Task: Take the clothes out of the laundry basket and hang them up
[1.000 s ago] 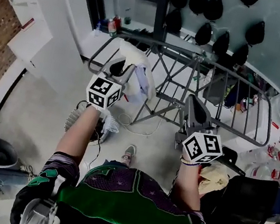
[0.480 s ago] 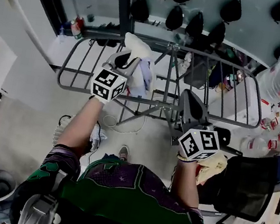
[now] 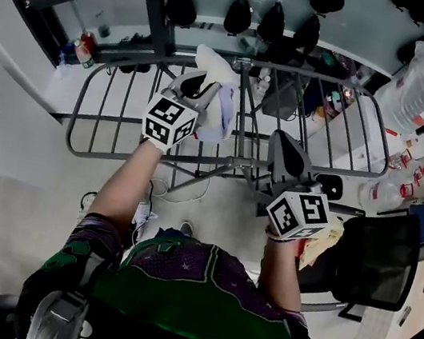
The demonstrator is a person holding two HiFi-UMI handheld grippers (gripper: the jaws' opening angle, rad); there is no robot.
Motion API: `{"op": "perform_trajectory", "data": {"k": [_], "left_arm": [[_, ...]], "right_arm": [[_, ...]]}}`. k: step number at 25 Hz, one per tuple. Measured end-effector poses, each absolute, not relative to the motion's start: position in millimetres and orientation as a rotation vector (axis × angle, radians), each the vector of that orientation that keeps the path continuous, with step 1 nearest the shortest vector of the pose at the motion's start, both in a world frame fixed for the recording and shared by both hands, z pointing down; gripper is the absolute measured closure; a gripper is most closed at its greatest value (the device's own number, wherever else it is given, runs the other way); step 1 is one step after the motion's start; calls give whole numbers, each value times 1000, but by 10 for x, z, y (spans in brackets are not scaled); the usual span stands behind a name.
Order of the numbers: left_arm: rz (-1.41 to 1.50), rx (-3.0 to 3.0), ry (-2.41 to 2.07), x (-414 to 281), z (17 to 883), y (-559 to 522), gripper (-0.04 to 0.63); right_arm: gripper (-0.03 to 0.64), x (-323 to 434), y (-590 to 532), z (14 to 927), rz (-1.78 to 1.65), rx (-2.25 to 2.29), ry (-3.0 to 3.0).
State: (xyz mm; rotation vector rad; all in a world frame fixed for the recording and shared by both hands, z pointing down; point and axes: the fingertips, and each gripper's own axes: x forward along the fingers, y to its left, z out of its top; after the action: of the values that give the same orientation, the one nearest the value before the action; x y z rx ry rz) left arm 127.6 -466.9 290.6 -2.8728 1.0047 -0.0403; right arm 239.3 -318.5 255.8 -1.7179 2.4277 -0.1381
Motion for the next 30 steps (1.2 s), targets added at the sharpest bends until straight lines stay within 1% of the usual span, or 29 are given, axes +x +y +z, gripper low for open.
{"op": "perform_trajectory", "data": {"k": [5, 10, 16, 24, 30], "left_arm": [[13, -2883, 901, 1418, 2721, -4768, 518], [32, -2918, 857, 1492, 2731, -4833, 518], [-38, -2931, 783, 1547, 2913, -4892, 518], [-287, -2943, 827, 1130, 3659, -5030, 518], [-389, -2914, 917, 746, 3949, -5149, 517]], "right_arm": [[617, 2344, -3288, 2484, -104, -1746, 2403], [617, 2332, -3437, 2485, -108, -1755, 2405], [617, 2345, -3611, 2511, -117, -1726, 2422], [617, 2299, -3830, 2625, -160, -1691, 2435], [617, 2103, -3941, 2774, -212, -1653, 2477]]}}
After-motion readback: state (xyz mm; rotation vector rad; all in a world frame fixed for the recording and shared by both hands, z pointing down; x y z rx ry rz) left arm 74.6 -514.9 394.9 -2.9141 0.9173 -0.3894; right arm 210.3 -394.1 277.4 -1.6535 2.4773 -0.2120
